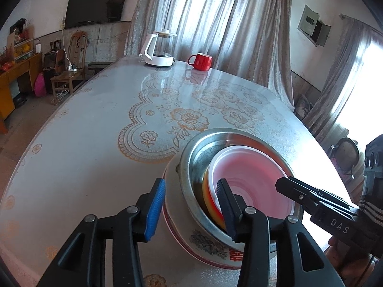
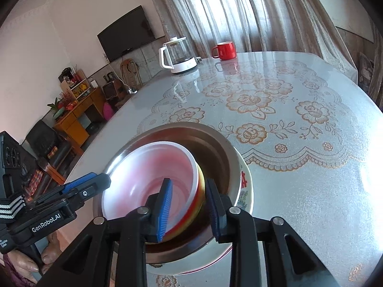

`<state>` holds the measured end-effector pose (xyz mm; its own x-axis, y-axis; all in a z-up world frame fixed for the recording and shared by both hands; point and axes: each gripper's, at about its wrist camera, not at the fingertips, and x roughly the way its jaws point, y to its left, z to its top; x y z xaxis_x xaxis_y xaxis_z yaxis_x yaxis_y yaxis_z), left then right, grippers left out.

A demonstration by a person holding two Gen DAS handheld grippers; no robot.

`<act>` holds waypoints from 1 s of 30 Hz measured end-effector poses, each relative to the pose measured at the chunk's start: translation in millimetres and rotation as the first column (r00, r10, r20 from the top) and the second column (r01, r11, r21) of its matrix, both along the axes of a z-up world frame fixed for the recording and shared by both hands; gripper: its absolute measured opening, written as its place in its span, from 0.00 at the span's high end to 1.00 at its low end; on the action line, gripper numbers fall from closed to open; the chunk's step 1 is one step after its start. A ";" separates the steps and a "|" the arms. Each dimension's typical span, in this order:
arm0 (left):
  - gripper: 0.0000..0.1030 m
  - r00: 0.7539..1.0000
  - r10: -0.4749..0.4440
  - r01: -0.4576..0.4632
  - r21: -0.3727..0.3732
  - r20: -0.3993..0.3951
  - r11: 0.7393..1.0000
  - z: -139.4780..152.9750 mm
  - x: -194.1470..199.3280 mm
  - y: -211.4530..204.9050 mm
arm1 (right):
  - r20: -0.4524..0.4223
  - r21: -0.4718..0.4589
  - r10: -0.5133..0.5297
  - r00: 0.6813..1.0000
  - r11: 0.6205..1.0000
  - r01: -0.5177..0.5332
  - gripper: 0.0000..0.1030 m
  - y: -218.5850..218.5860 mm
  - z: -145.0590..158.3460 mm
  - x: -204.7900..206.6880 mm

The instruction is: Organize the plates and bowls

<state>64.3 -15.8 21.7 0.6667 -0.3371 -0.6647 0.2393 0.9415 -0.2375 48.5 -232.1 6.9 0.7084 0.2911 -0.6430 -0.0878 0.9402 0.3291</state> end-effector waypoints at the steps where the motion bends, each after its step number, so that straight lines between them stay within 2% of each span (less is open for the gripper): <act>1: 0.53 1.000 0.008 -0.008 0.006 0.008 1.000 1.1 -1.4 0.9 | 0.003 -0.002 0.001 1.000 1.000 -0.001 0.72 1.1 0.5 -0.7; 9: 0.42 0.996 0.070 -0.072 0.043 0.052 0.996 7.7 -12.3 5.8 | 0.061 -0.042 -0.027 0.998 0.999 0.029 0.65 6.6 12.0 -9.5; 11: 0.30 0.991 0.102 -0.109 0.076 0.084 0.991 10.5 -18.3 6.2 | 0.079 -0.048 -0.045 0.996 0.998 0.049 0.62 7.0 16.4 -13.4; 15: 0.21 0.981 0.150 -0.163 0.107 0.120 0.981 11.5 -28.3 8.3 | 0.116 -0.067 -0.105 0.988 0.991 0.113 0.61 9.5 23.4 -23.4; 17: 0.13 0.977 0.159 -0.176 0.117 0.140 0.977 12.0 -34.1 7.2 | 0.126 -0.075 -0.138 0.982 0.986 0.148 0.60 11.8 23.7 -27.4; 20: 0.08 0.974 0.160 -0.180 0.124 0.158 0.976 12.1 -41.1 5.0 | 0.139 -0.102 -0.164 0.977 0.979 0.179 0.55 17.6 23.0 -33.8; 25: 0.01 0.974 0.160 -0.179 0.108 0.162 0.978 12.6 -48.7 4.1 | 0.160 -0.131 -0.190 0.969 0.969 0.212 0.53 22.0 23.6 -41.5; 30: 0.00 0.973 0.165 -0.184 0.116 0.160 0.976 12.4 -51.4 1.1 | 0.166 -0.137 -0.204 0.965 0.964 0.227 0.52 19.6 24.0 -45.1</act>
